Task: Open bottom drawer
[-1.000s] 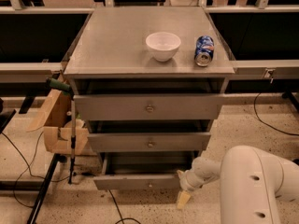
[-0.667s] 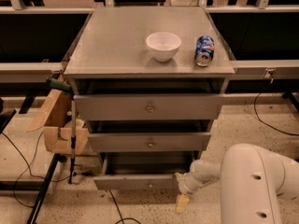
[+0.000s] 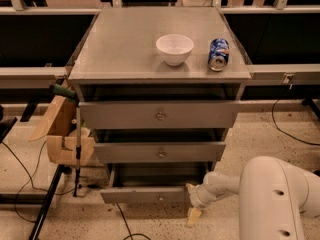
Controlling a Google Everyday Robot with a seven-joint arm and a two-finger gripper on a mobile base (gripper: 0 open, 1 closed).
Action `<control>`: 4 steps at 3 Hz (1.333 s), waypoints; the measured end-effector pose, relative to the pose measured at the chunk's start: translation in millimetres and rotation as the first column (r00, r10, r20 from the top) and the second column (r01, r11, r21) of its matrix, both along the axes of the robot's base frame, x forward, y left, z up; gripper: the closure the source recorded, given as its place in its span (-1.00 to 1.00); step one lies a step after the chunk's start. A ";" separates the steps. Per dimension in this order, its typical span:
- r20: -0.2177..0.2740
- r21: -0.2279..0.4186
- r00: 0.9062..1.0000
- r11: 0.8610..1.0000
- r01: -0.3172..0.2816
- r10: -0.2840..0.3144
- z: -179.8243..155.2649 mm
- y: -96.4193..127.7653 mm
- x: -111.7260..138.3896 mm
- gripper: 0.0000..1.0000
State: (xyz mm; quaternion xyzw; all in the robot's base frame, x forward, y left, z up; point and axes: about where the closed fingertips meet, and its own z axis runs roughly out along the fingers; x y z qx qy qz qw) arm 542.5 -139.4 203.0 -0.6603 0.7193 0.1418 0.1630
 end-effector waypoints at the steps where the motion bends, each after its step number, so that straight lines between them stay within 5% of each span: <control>1: 0.046 0.034 0.999 0.999 0.008 -0.009 6.9 4.1 14.0 -1.00; 4: 0.016 0.031 0.997 0.997 0.074 -0.074 -13.9 -17.2 46.6 -1.00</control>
Offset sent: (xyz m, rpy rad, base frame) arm 0.0500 0.0024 0.0059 0.0568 -0.0681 -0.0341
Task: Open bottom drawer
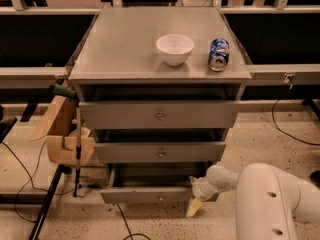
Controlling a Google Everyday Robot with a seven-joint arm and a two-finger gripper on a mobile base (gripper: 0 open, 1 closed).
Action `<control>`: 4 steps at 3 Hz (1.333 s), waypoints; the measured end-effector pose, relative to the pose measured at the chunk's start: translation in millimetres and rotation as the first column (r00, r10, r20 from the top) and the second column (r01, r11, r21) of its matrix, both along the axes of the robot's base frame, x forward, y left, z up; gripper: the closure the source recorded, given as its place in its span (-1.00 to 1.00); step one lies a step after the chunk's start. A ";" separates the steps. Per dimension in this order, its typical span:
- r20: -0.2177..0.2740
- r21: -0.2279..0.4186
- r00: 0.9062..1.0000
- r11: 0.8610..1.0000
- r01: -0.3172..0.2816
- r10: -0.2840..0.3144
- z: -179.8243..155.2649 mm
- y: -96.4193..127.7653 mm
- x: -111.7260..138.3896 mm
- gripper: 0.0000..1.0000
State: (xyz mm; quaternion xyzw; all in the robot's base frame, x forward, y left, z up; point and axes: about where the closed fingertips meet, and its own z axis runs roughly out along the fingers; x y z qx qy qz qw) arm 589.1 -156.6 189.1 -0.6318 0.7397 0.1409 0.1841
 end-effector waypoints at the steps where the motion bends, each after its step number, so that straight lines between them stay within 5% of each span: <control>1: -0.026 -0.019 1.000 1.000 0.014 -0.014 -9.4 -7.1 3.9 -0.76; 4: -0.070 -0.047 0.998 0.999 0.008 -0.011 -18.1 -14.0 5.9 0.61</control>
Offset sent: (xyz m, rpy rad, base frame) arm 0.0071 -0.0168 -0.0257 -0.0657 0.0856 -0.0118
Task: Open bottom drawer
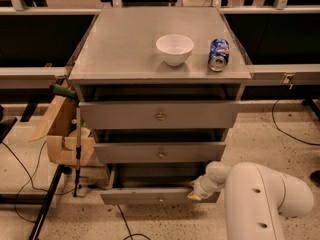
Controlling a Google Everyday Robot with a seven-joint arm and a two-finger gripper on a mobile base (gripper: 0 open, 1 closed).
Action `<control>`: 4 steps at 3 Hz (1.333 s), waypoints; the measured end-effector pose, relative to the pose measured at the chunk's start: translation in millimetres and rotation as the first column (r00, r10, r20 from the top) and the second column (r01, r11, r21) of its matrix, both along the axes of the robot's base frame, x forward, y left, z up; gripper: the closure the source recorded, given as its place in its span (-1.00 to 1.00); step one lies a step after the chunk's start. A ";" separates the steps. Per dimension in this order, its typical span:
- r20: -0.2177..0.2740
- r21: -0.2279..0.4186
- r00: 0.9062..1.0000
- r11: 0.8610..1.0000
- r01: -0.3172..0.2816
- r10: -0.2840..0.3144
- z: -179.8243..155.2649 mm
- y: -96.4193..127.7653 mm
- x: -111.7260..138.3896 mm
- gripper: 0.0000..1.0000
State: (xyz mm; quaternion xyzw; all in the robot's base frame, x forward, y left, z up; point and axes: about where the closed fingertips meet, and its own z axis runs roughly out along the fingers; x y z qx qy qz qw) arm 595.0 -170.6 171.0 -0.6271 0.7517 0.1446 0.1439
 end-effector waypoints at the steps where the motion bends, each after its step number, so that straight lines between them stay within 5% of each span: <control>1: 0.000 0.000 1.000 1.000 0.000 0.000 2.6 0.1 2.7 0.99; 4: -0.021 -0.031 0.999 0.999 -0.033 0.033 2.0 -10.5 -7.9 1.00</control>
Offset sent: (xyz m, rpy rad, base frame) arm -0.0518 -0.0242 0.0005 -0.0262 0.0509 0.0321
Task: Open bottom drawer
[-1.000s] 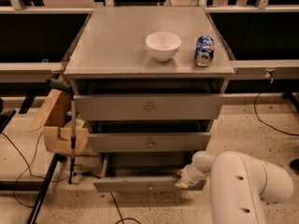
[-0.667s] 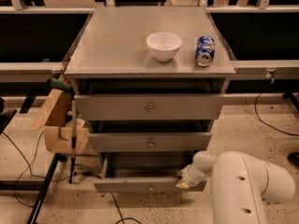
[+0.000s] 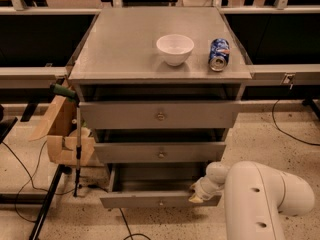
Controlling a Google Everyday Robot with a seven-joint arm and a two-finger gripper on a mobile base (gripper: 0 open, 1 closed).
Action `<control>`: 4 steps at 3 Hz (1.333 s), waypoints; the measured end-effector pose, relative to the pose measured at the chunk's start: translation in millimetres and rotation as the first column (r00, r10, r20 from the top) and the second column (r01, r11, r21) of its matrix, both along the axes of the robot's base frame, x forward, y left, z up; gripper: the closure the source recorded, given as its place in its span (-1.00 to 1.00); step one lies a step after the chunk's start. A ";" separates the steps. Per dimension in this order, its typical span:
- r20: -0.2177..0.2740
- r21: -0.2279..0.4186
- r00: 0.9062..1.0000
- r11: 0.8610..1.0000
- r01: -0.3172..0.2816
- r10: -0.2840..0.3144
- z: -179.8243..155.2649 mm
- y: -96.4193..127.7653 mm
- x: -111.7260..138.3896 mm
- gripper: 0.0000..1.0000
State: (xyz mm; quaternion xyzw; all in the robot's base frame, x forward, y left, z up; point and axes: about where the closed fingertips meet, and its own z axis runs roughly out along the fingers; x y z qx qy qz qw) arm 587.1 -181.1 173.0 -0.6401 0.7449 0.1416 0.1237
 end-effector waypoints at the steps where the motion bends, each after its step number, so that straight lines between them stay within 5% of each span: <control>1: 0.000 0.000 1.000 1.000 0.000 0.000 0.1 0.1 1.1 1.00; 4: -0.028 -0.007 1.000 1.000 -0.015 0.015 -1.0 1.5 -0.8 1.00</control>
Offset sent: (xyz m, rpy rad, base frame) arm -0.1797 0.0072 -0.0772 -0.1222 0.4436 0.2345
